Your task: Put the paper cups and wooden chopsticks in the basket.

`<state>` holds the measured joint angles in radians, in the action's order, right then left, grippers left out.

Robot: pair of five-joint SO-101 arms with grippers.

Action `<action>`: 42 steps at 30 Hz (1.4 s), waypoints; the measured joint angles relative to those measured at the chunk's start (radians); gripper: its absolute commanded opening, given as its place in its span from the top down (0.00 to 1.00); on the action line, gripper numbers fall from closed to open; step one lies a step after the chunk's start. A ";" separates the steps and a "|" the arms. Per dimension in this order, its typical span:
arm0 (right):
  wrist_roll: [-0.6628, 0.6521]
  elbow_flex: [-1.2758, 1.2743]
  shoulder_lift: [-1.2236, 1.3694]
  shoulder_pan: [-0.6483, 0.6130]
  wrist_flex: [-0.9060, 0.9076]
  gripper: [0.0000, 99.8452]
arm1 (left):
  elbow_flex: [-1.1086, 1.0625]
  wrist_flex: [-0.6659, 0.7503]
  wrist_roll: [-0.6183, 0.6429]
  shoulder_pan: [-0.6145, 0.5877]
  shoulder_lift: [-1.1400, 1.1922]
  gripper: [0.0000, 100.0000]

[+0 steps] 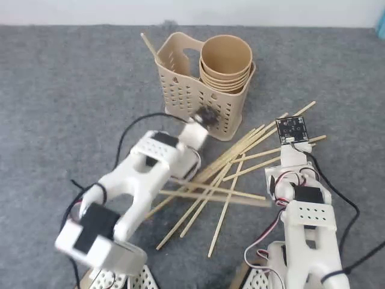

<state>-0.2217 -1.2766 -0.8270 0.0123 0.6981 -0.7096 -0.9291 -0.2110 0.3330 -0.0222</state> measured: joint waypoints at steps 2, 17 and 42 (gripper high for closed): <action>-0.006 0.000 0.000 0.000 0.000 0.88 | -0.038 0.000 -0.005 0.021 -0.086 0.85; -0.031 0.000 0.000 0.000 0.000 0.88 | -0.133 -0.419 -0.466 0.020 -0.548 0.85; -0.031 0.000 0.000 0.000 0.000 0.88 | -0.453 -0.196 -0.571 0.325 -0.568 0.92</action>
<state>-0.2524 -1.2766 -0.8270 0.0123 0.6981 -1.1623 -1.1254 -0.7818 0.6582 -0.5900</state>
